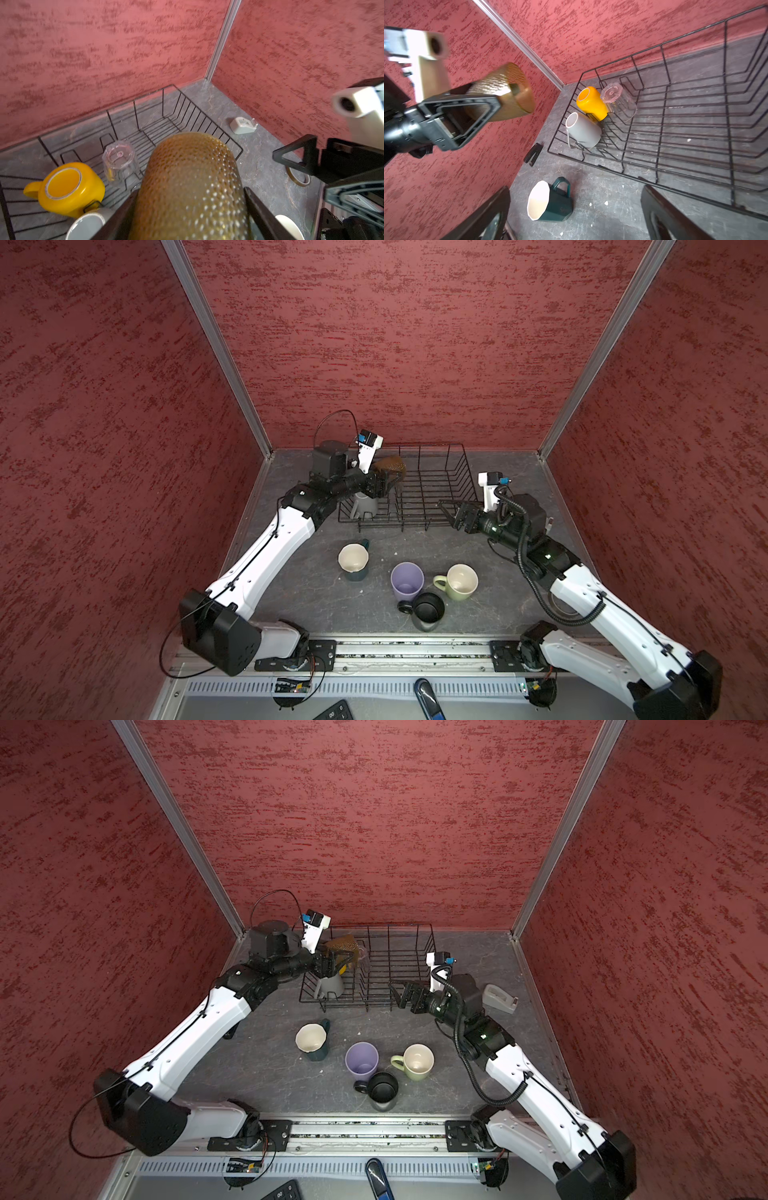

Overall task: Load cups into a dish rack
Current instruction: Place the cup upside down at the dish rack.

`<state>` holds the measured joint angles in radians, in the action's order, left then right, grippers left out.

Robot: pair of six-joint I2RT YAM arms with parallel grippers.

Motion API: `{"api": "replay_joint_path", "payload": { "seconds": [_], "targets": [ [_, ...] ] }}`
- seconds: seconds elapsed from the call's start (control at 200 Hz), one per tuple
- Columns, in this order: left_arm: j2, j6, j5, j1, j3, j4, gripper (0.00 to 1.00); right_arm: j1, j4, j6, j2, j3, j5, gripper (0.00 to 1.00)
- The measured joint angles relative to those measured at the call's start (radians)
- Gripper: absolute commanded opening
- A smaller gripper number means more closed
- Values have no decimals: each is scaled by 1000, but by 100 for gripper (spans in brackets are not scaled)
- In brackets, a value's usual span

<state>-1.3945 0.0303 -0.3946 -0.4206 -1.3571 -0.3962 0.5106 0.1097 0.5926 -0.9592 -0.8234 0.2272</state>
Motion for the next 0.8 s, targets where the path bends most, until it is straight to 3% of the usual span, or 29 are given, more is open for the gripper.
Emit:
{"api": "replay_joint_path", "payload": {
  "seconds": [0.336,0.796],
  "targets": [
    [-277,42,68,-4,-296,-329,0,0,18,-33,13,18,-40,99],
    [-586,32,191,-46,-644,-639,0,-2,23,-43,16,47,-41,99]
  ]
}}
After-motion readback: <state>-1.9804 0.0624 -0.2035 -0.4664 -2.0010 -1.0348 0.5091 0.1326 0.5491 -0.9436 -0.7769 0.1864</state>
